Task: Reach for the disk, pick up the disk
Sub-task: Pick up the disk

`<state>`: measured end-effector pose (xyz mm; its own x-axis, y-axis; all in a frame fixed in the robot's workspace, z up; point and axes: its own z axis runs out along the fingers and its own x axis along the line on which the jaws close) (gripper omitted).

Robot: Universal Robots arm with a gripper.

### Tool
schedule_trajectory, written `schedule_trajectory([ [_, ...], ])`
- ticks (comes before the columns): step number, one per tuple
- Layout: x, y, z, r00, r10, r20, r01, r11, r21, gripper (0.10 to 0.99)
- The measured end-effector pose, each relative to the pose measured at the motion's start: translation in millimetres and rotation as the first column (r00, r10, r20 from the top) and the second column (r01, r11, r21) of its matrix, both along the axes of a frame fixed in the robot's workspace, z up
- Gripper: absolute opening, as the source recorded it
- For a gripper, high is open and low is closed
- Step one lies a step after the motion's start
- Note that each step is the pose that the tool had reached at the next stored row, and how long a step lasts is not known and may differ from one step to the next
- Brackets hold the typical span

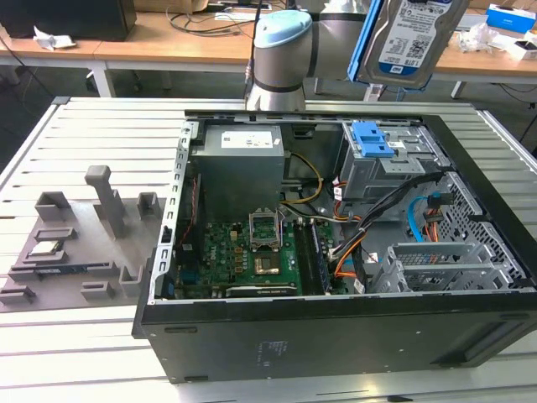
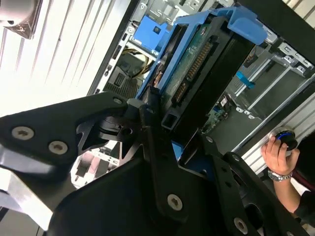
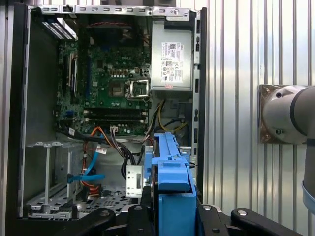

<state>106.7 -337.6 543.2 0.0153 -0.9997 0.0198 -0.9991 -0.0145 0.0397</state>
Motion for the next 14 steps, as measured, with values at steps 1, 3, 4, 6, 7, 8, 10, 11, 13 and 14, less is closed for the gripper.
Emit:
schedule_trajectory([
  [1,3.8,0.0,0.0,1.0000,0.000,0.0000,0.000,1.0000,0.000,0.365],
  [3,11.4,0.0,-0.1,1.0000,0.000,-0.0001,0.000,1.0000,0.000,0.365],
  [4,15.8,0.0,0.0,1.0000,0.000,0.0000,0.000,1.0000,0.000,0.365],
  [6,21.2,0.0,0.0,1.0000,0.000,0.0000,0.000,1.0000,0.000,0.365],
  [7,25.9,0.0,0.0,1.0000,0.000,0.0000,0.000,1.0000,0.000,0.365],
  [8,30.1,0.0,-0.1,1.0000,0.000,0.0000,0.000,1.0000,0.000,0.365],
  [10,35.9,0.1,-0.1,1.0000,0.000,-0.0001,0.000,1.0000,0.000,0.365],
  [11,35.9,0.0,-0.1,1.0000,0.000,0.0000,0.000,1.0000,0.000,0.365],
  [13,35.9,0.0,0.0,1.0000,0.000,-0.0001,0.000,1.0000,0.000,0.365],
  [14,35.9,-0.4,0.0,1.0000,0.000,-0.0001,0.000,1.0000,0.000,0.365],
])
